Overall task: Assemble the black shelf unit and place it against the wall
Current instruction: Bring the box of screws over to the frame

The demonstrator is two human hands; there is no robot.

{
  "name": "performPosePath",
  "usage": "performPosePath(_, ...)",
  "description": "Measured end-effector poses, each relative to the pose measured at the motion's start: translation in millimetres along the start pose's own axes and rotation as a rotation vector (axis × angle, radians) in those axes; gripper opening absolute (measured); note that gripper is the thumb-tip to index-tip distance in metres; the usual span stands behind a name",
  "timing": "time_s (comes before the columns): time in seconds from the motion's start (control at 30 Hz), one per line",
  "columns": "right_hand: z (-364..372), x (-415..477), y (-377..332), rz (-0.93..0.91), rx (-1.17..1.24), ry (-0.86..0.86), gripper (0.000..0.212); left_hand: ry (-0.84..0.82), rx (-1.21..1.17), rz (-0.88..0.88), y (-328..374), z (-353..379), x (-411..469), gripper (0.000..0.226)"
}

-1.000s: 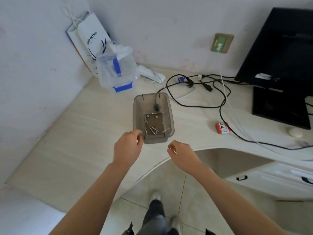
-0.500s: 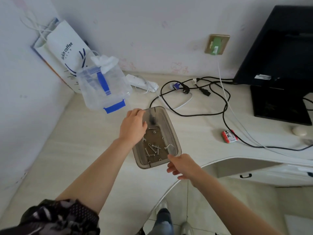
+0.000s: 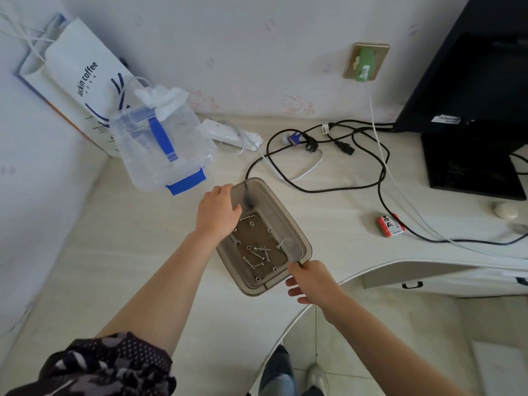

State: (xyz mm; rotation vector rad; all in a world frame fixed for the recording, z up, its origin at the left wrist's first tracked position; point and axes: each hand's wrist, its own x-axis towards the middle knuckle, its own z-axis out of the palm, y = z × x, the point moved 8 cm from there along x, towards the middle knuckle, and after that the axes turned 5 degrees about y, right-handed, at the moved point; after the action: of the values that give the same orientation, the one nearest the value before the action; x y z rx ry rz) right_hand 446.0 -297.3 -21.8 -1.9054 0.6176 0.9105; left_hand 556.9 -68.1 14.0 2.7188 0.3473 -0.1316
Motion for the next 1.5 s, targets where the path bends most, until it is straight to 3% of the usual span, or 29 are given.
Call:
performPosePath(0.17,-15.3,7.1,-0.2,-0.008,0.157,0.047,0.03,-0.003,-0.139,-0.093,-9.8,-0.6,-7.7,0.045)
performPosePath(0.47,-55.9,19.2,-8.7,-0.181,-0.033,0.279,0.037,-0.151,-0.272,-0.278,-31.4,23.1,-38.8,0.047)
performPosePath(0.77,-76.3,28.0,-26.8,-0.318,-0.117,0.33,0.035,0.004,-0.392,-0.349,-37.9,21.1,-74.5,0.016)
performPosePath(1.17,-117.5,-5.5,4.8,-0.492,-0.286,0.501,0.025,0.047,-0.549,-0.322,2.8,22.9,-138.2,0.011)
performPosePath(1.3,-135.7,-28.0,33.1,-0.528,-0.389,0.581,0.018,0.054,-0.516,-0.25,26.2,33.0,-164.8,0.011)
performPosePath(1.5,-162.0,-61.2,84.8,-0.558,-0.313,0.63,0.013,0.097,-0.423,-0.16,59.5,48.3,-199.2,0.01)
